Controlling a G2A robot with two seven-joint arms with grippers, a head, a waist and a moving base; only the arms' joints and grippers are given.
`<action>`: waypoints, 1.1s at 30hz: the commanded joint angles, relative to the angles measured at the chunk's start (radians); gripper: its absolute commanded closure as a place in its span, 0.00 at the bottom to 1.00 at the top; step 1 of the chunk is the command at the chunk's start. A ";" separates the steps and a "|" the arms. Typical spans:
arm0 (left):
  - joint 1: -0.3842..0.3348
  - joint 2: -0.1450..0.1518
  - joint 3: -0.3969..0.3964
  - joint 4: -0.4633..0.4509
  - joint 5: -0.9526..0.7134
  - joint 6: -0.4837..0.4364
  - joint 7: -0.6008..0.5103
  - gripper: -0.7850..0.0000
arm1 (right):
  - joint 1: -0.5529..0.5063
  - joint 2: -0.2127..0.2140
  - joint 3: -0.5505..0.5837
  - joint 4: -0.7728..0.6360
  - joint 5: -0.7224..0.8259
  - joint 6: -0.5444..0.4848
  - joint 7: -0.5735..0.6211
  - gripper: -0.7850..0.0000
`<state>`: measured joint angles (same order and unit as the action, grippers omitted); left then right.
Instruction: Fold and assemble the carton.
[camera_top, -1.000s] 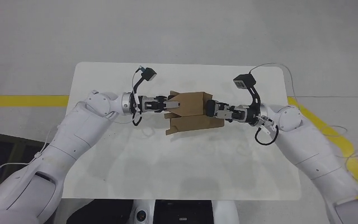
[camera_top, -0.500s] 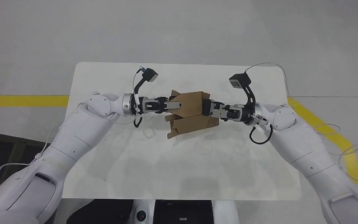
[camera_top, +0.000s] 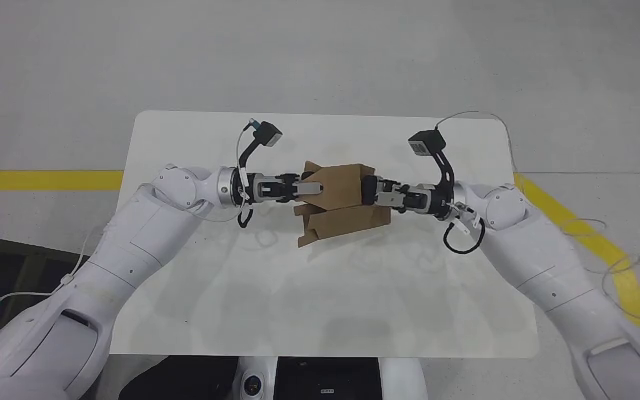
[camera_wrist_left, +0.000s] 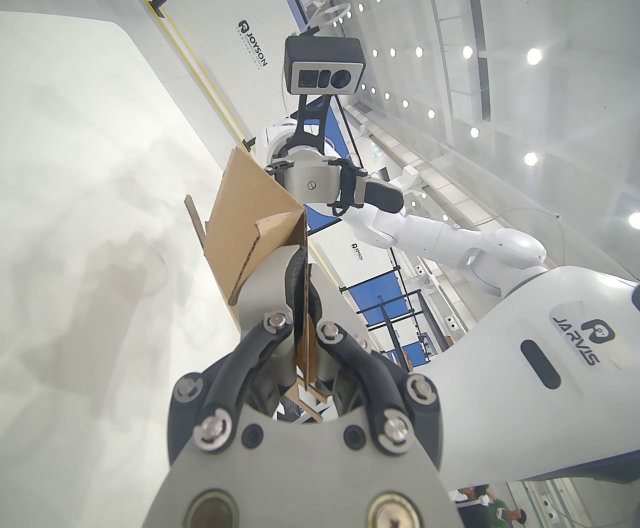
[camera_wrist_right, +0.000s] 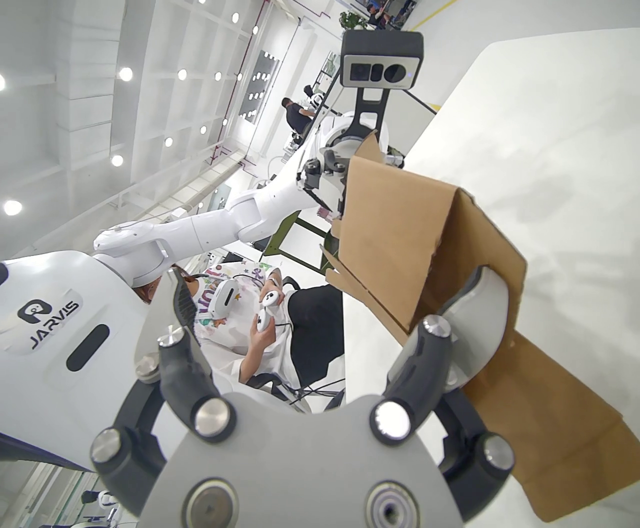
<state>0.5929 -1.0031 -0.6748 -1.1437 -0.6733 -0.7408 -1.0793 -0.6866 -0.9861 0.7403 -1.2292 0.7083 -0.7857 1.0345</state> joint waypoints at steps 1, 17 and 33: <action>0.000 0.000 0.000 -0.001 0.000 0.000 0.000 1.00 | 0.002 -0.003 -0.008 0.002 0.016 -0.001 -0.001 0.18; 0.005 0.004 0.000 0.005 0.010 0.006 -0.006 1.00 | 0.023 -0.003 -0.012 0.030 0.065 0.032 0.033 0.38; 0.001 -0.001 0.008 0.002 -0.002 0.009 -0.009 1.00 | 0.070 -0.021 -0.068 0.059 0.006 0.027 0.027 0.58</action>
<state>0.5938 -1.0042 -0.6672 -1.1414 -0.6740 -0.7328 -1.0874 -0.6196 -1.0063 0.6751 -1.1722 0.7157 -0.7587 1.0616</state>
